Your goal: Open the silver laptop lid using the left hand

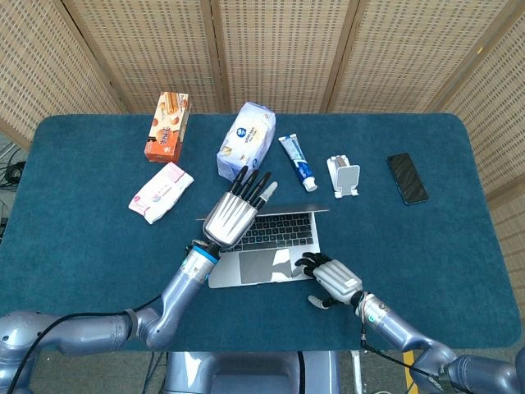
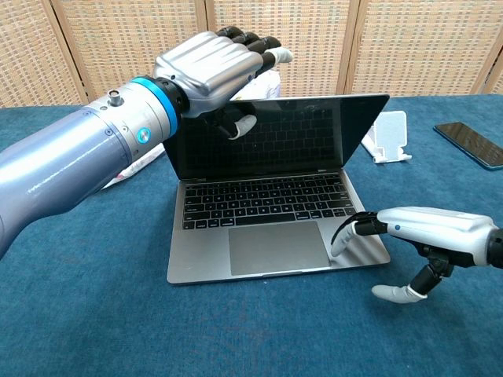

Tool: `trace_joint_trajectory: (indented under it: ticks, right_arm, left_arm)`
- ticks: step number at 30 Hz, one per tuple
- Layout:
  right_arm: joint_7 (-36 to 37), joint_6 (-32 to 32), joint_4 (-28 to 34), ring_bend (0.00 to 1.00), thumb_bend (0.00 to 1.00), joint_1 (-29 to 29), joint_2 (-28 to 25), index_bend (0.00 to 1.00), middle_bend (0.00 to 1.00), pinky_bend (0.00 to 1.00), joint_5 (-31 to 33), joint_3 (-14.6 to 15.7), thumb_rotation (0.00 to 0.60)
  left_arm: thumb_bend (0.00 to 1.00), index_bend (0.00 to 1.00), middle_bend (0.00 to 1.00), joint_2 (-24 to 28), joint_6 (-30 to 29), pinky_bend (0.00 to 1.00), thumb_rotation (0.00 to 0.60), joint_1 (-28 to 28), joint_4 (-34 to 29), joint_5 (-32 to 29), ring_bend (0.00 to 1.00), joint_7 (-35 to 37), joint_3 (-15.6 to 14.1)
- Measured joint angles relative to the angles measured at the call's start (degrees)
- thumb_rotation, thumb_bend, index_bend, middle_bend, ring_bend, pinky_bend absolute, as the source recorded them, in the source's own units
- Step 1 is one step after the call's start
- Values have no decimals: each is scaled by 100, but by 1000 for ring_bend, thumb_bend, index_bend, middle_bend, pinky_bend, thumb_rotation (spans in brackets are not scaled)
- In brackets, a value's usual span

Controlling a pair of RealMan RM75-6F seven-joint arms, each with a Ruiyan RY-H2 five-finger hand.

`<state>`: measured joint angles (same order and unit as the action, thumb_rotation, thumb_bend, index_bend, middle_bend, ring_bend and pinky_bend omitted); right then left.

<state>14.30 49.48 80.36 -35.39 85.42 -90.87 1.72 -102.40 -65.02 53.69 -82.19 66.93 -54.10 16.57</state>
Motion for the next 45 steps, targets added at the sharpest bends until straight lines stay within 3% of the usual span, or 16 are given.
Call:
trace_joint_trajectory:
  ticks: [32,45]
  right_arm:
    - [50,57,22,0,414,-51,-50,249,178,96,77,66,600]
    - [24,76,46,0,414,-61,-83,249,179,96,113,84,600]
  left_arm:
    - [377,0,0,116,215,0,535,387,959,-833,0,4,555]
    - [364,0,0,133,252,0,537,556,1255,-1085,0,-31,637]
